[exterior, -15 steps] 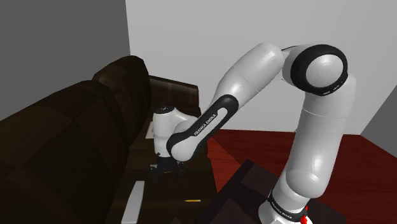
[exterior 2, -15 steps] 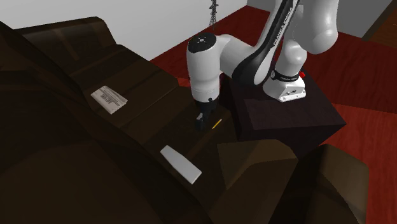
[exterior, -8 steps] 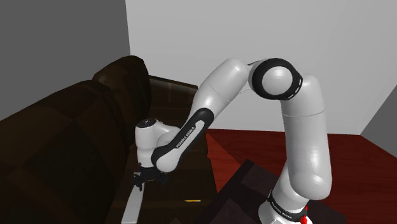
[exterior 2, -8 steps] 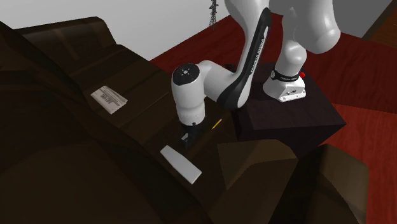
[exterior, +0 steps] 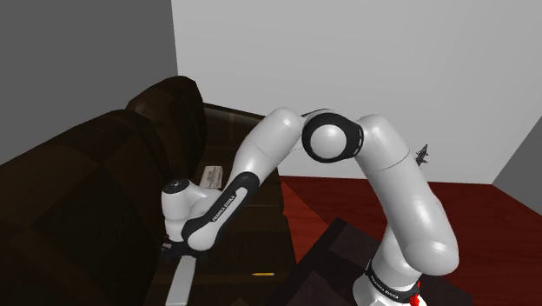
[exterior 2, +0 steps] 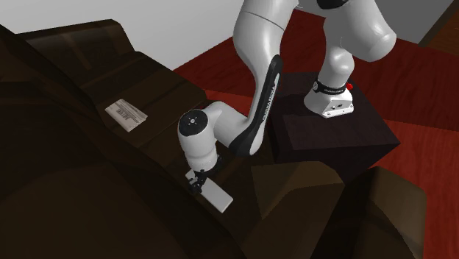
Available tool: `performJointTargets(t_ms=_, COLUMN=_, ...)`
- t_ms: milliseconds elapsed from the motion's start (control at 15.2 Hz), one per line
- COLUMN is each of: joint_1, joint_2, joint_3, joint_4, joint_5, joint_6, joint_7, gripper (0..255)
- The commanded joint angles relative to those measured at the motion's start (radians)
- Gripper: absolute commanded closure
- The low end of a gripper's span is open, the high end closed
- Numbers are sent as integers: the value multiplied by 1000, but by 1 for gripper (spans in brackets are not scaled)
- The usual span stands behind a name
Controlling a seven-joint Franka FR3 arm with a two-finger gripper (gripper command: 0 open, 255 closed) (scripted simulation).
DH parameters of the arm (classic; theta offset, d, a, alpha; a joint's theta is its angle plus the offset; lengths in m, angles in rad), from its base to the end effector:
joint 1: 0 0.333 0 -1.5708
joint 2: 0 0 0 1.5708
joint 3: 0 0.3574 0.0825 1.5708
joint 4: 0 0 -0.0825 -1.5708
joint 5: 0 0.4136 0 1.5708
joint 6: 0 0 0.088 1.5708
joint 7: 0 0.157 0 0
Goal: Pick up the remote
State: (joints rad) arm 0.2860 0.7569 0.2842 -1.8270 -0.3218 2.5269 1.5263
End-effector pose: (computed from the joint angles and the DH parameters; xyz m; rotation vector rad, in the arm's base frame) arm 0.5774 0.3603 0.0850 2.9134 -1.1686 -0.0243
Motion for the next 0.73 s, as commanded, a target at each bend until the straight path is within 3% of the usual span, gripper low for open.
performJointTargets(t_ms=0, joint_1=18, joint_2=53, joint_3=-16, joint_4=60, joint_5=-6, joint_6=-2, joint_7=15, gripper=0)
performJointTargets(t_ms=594, joint_1=32, joint_2=132, joint_3=-34, joint_4=97, joint_5=-28, joint_6=40, joint_7=28, gripper=0)
performJointTargets(t_ms=660, joint_1=29, joint_2=129, joint_3=-34, joint_4=94, joint_5=-28, joint_6=41, joint_7=26, gripper=255)
